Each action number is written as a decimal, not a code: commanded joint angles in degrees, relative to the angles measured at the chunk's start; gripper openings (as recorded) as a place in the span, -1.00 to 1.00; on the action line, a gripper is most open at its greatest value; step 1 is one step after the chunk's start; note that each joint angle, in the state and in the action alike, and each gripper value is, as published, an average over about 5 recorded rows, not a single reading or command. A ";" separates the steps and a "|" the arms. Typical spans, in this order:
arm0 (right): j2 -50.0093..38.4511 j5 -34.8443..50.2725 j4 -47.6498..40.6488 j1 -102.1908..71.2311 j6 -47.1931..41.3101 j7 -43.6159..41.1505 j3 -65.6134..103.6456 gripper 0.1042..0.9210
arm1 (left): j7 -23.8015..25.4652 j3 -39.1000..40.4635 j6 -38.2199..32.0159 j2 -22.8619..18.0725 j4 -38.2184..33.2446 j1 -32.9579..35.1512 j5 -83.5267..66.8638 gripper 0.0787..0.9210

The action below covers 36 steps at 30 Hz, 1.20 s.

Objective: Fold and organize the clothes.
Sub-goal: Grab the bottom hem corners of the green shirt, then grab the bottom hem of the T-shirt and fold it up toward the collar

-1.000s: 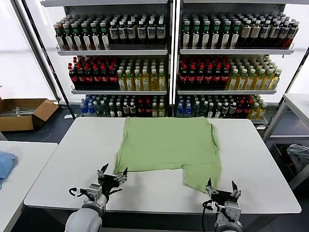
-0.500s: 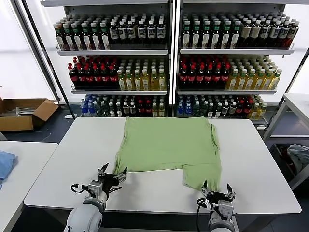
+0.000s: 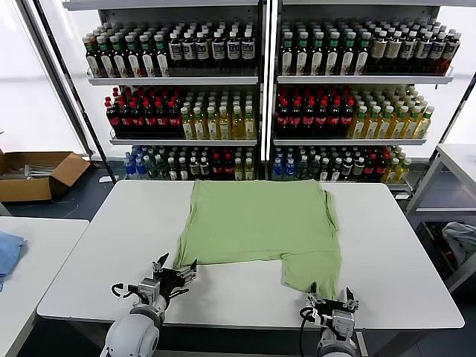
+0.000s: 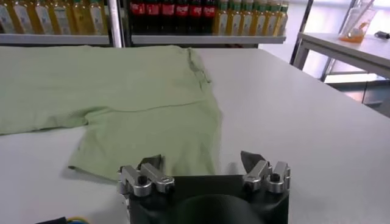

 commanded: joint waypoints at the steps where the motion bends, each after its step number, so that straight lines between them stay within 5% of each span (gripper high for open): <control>1: 0.05 0.25 -0.51 -0.53 0.20 0.00 -0.16 0.46 | 0.00 0.01 0.67 0.06 0.32 0.36 -1.25 0.65; 22: -1.49 0.28 0.31 -1.78 1.99 -1.42 0.04 -0.96 | -0.06 0.43 0.50 -0.60 0.72 0.22 -2.46 -0.84; 36: -2.37 0.45 6.92 3.26 3.50 -6.16 2.33 -1.00 | -0.90 1.00 -8.32 -2.20 -3.22 -1.16 -4.87 -0.99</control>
